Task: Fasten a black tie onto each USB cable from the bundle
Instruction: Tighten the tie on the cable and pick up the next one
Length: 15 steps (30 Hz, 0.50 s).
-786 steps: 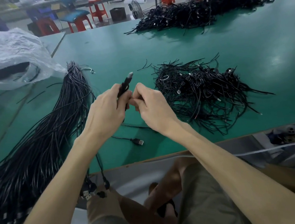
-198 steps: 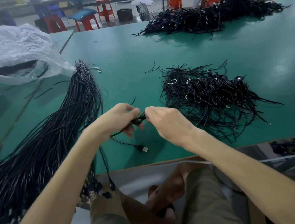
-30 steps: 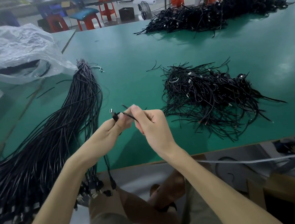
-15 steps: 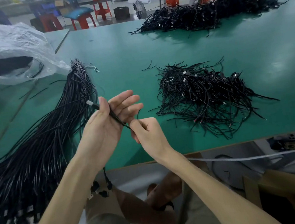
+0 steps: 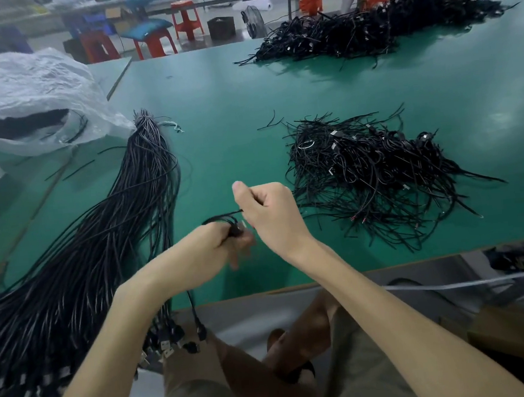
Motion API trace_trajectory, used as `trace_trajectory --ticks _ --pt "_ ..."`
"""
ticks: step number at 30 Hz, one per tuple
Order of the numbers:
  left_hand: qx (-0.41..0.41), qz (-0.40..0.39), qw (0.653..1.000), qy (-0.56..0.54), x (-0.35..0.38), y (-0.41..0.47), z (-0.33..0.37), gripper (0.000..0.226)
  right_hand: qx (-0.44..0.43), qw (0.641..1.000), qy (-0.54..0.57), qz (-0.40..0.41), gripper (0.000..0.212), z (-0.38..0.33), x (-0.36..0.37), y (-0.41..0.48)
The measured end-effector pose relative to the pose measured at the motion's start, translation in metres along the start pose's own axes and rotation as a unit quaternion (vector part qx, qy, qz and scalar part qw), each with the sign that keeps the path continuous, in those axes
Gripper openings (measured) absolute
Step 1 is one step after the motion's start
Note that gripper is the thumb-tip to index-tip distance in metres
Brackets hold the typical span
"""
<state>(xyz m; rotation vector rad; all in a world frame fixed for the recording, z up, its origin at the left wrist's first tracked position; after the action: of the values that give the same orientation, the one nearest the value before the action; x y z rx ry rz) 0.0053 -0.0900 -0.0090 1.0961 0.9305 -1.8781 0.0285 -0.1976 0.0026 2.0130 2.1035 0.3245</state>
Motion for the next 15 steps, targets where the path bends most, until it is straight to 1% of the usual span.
trace_trajectory --ticks 1,2,4,6,8,10,12,15 --pt "0.008 0.036 0.998 -0.041 -0.007 0.0 -0.001 0.028 -0.003 1.0 -0.004 0.003 0.061 -0.002 -0.001 0.0" --pt "0.026 0.049 0.994 -0.093 -0.011 -0.001 -0.001 0.028 -0.002 1.0 0.002 0.008 0.061 -0.004 -0.004 0.0" --pt "0.071 0.028 0.983 -0.17 -0.011 -0.007 0.007 0.028 0.0 0.999 0.027 0.019 0.062 -0.006 -0.007 -0.001" --pt "0.073 0.033 0.974 -0.21 -0.01 -0.007 0.009 0.037 -0.01 0.999 0.025 0.023 0.063 -0.009 -0.008 -0.003" --pt "0.067 0.068 0.966 -0.24 -0.013 -0.003 0.006 0.045 -0.038 0.999 0.007 0.022 0.064 -0.015 -0.006 -0.007" --pt "0.077 0.081 0.951 -0.288 -0.012 0.001 0.006 0.044 -0.06 0.998 -0.003 0.023 0.063 -0.022 -0.003 -0.011" --pt "0.086 0.074 0.923 -0.368 -0.008 0.003 0.01 0.049 -0.071 0.997 -0.011 0.022 0.062 -0.026 -0.001 -0.013" --pt "0.101 0.097 0.863 -0.485 -0.008 0.003 0.014 0.057 -0.089 0.995 -0.041 0.015 0.061 -0.03 0.0 -0.017"
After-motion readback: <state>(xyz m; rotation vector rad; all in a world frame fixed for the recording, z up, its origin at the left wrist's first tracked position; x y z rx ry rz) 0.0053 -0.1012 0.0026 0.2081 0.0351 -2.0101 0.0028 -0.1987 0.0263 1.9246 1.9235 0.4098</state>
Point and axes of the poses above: each hand's wrist, its own y-axis towards the middle knuckle, its own x-axis out of the palm, z = x × y, the point moved 8 cm from there along y, towards the middle knuckle, and after that the axes turned 15 degrees about y, right-handed, at the moved point
